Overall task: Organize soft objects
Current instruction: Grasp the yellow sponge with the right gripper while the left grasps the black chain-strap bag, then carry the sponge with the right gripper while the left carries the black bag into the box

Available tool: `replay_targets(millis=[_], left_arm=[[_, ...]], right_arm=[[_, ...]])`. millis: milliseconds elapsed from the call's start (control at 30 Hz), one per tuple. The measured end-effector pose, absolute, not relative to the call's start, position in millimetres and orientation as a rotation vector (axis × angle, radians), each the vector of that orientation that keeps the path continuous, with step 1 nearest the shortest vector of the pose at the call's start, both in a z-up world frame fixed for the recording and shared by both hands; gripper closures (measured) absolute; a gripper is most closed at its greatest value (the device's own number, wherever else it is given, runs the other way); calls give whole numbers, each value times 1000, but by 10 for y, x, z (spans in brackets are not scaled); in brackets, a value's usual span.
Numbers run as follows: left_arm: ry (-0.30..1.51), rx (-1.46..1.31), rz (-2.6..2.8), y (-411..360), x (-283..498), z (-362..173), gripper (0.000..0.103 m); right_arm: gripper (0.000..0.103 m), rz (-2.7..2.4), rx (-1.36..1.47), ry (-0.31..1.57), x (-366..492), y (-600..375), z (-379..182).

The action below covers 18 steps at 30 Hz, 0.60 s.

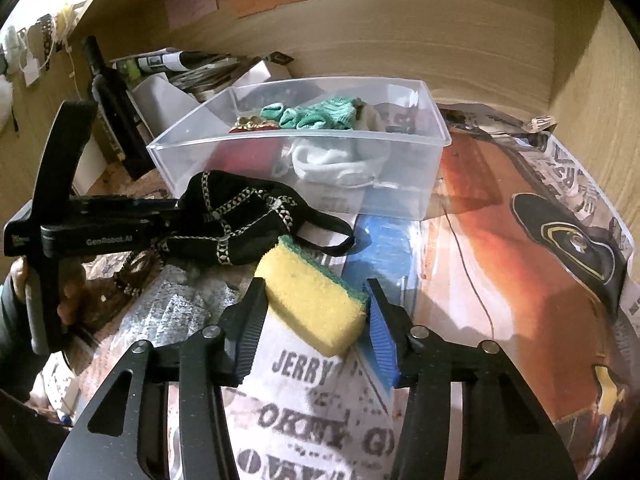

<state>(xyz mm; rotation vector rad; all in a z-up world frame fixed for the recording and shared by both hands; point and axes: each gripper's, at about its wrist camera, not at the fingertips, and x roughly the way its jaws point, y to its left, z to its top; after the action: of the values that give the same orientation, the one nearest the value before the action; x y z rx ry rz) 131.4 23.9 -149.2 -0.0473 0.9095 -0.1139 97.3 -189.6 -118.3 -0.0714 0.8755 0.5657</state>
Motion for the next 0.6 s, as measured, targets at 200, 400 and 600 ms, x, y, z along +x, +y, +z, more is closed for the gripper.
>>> replay_targets(millis=[200, 400, 600], left_arm=[[873, 2, -131, 107, 1245, -1423, 87], [800, 9, -139, 75, 1132, -1205, 92], [702, 38, -141, 0, 993, -914, 92]], right_arm=[[58, 550, -56, 831, 947, -1952, -1069], [58, 528, -44, 763, 946, -2033, -878], [58, 502, -20, 694, 980, -2117, -684]])
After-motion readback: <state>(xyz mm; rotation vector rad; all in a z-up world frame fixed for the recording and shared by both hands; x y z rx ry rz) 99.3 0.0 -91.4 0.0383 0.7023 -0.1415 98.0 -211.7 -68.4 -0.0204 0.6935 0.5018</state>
